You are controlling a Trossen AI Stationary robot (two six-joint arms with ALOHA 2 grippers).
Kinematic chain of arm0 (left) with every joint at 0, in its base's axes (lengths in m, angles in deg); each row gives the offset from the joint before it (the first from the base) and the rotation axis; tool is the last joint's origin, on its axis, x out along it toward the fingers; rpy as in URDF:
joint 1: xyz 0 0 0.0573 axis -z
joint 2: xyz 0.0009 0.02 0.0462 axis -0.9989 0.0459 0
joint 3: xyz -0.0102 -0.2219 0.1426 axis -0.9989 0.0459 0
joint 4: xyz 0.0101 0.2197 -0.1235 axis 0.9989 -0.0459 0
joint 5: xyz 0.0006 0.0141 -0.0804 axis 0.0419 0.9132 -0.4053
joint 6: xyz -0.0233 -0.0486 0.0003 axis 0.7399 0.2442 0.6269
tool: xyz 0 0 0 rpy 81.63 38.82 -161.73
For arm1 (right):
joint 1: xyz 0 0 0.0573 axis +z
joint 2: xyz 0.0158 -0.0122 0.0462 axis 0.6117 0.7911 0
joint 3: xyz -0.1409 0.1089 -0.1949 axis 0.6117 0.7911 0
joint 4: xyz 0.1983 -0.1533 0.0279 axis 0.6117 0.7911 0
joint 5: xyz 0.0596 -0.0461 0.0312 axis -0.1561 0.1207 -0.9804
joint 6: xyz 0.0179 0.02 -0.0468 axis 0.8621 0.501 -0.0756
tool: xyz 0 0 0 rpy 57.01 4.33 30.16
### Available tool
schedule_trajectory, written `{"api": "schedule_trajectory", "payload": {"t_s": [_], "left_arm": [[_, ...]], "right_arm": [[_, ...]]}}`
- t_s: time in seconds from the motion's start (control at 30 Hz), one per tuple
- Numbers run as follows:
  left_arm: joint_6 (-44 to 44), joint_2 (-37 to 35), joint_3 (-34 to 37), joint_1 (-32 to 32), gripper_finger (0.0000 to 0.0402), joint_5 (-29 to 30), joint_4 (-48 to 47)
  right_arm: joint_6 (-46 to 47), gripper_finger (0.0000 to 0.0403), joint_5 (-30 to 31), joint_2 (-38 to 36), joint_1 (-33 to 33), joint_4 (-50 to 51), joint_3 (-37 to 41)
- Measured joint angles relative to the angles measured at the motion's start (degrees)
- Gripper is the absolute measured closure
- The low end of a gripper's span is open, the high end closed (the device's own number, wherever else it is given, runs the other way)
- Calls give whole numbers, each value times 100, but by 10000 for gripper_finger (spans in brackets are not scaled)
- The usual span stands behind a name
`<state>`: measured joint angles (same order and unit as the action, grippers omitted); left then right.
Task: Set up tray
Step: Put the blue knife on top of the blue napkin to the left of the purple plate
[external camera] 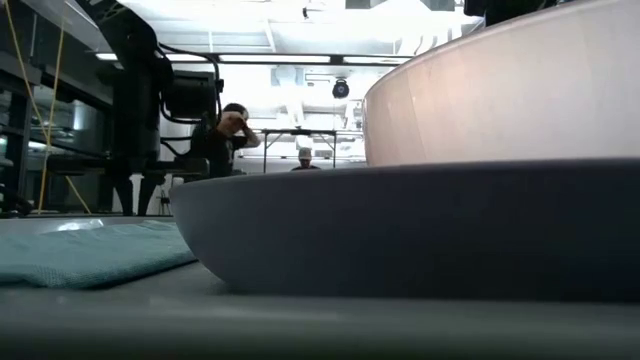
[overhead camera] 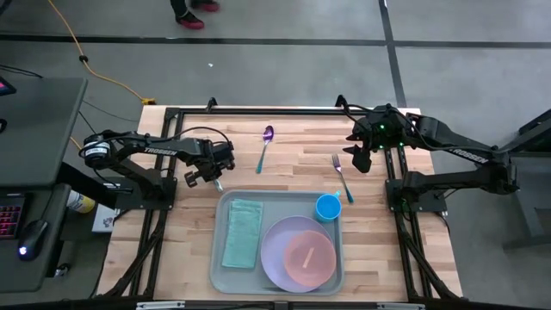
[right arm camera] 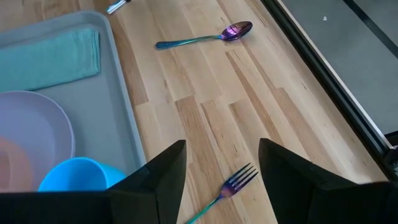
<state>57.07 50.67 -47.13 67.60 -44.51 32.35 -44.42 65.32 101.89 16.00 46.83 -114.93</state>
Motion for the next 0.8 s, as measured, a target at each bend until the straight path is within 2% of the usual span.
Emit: {"api": "schedule_trajectory", "payload": {"t_s": [0.2,0.37,0.43,0.63,0.8], "left_arm": [[-527,-127,27,0,378,126,-17],[-1112,-424,30,-17,378,785,-62],[-1341,-606,31,-23,378,864,-89],[-2246,-1215,22,53,378,425,-9],[-2517,-1745,12,501,378,167,-28]], "right_arm": [[0,224,1,0,-2,6,0],[-4,224,2,0,-2,6,0],[-7,224,1,0,-1,7,0],[-53,224,2,0,-2,4,0],[-94,224,18,0,0,-1,0]]}}
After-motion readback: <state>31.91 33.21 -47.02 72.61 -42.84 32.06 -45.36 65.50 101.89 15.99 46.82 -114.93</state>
